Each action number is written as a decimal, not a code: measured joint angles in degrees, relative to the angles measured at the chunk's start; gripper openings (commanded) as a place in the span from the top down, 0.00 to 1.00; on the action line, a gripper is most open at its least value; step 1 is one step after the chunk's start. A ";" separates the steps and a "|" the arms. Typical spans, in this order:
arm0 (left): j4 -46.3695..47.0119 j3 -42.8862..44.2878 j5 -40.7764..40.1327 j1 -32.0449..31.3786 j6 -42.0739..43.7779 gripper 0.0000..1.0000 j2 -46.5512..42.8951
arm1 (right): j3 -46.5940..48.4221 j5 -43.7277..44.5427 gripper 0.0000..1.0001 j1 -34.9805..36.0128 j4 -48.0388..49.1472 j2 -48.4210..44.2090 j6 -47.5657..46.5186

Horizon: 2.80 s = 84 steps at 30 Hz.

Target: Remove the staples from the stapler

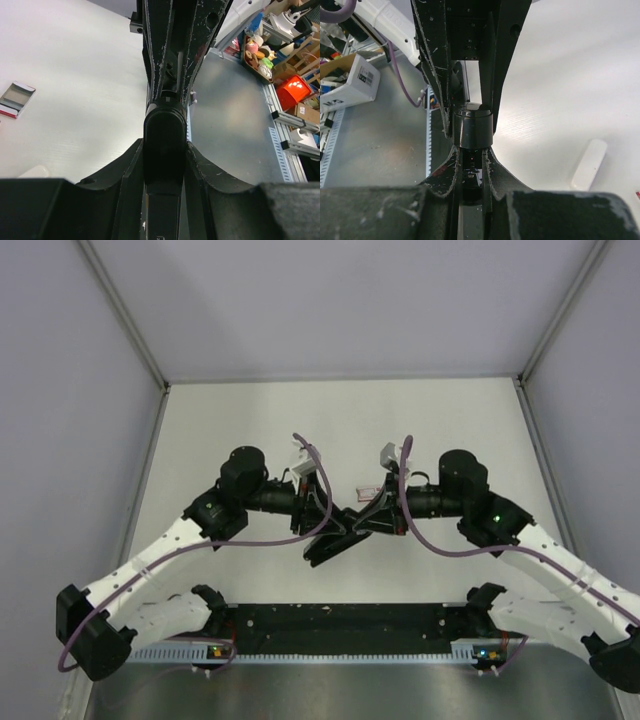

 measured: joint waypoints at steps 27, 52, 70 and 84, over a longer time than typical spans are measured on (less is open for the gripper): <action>3.48 -2.97 -5.07 2.54 -5.81 1.00 -5.53 | -11.61 4.50 1.00 2.03 23.04 -2.27 11.91; 18.91 -3.26 -5.55 13.22 -15.98 1.00 -8.96 | -20.72 3.02 1.00 8.70 23.17 5.29 15.78; 15.28 -7.10 -25.38 13.42 -12.52 1.00 -12.87 | -14.01 5.46 1.00 8.83 26.03 17.66 20.37; 9.38 -9.44 -37.22 14.08 -8.48 1.00 -12.20 | -3.21 6.01 1.00 11.45 28.59 29.24 22.18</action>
